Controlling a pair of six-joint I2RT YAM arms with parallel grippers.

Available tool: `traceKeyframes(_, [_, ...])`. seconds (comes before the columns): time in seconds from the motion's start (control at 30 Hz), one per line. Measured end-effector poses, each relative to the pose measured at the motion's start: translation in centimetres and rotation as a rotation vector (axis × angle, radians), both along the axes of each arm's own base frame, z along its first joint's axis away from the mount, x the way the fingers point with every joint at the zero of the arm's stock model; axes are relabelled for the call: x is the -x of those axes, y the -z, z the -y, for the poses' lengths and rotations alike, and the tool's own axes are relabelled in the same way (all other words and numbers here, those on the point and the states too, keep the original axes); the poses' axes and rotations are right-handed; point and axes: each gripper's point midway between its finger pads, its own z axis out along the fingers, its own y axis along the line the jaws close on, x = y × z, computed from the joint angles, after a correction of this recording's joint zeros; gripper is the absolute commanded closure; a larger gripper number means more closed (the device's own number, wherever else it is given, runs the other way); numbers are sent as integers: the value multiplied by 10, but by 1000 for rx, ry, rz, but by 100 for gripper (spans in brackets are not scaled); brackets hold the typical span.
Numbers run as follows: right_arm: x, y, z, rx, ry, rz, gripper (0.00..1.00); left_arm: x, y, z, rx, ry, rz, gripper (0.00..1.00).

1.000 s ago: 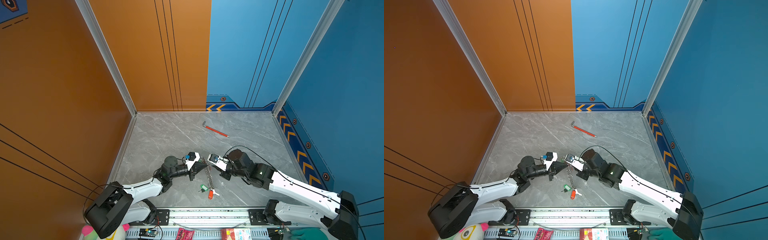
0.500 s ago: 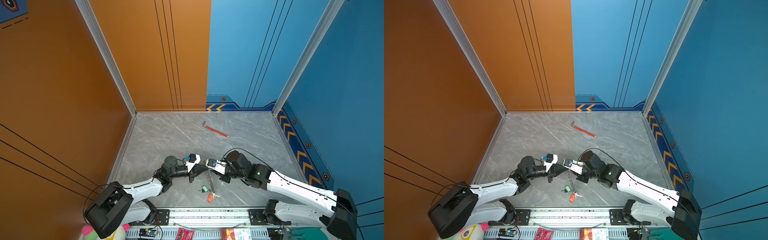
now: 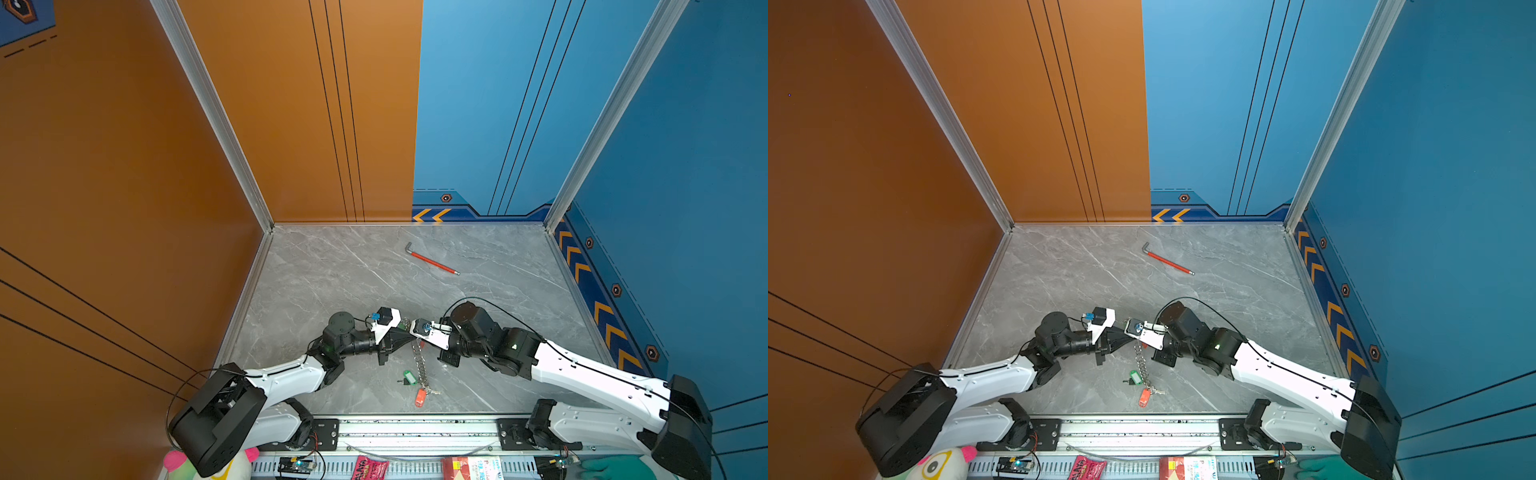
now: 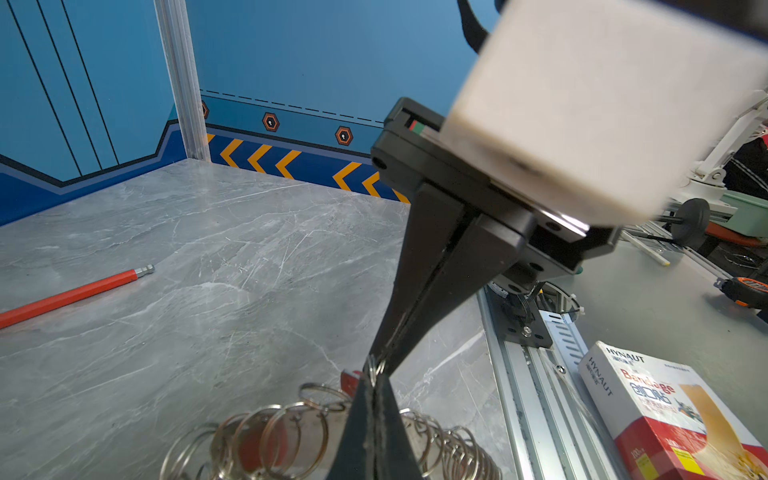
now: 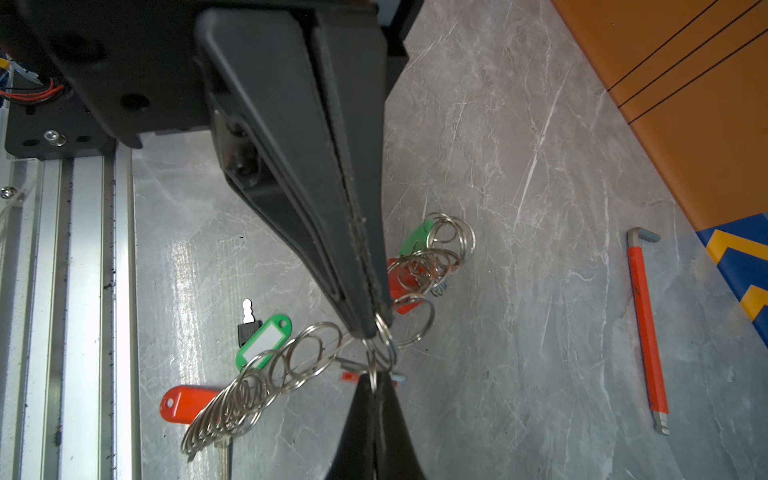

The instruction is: Put the keys on the keyring

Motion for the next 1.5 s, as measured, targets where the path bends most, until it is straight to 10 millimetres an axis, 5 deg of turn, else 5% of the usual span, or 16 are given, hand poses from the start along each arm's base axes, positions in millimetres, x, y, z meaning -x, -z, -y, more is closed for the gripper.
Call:
traceKeyframes(0.6, [-8,-15,1,-166,44,68,100,-13,-5,-5,10,-68,8,100])
traceKeyframes(1.5, [-5,-6,-16,-160,5,141,94,-15,-13,-8,109,-84,-53,100])
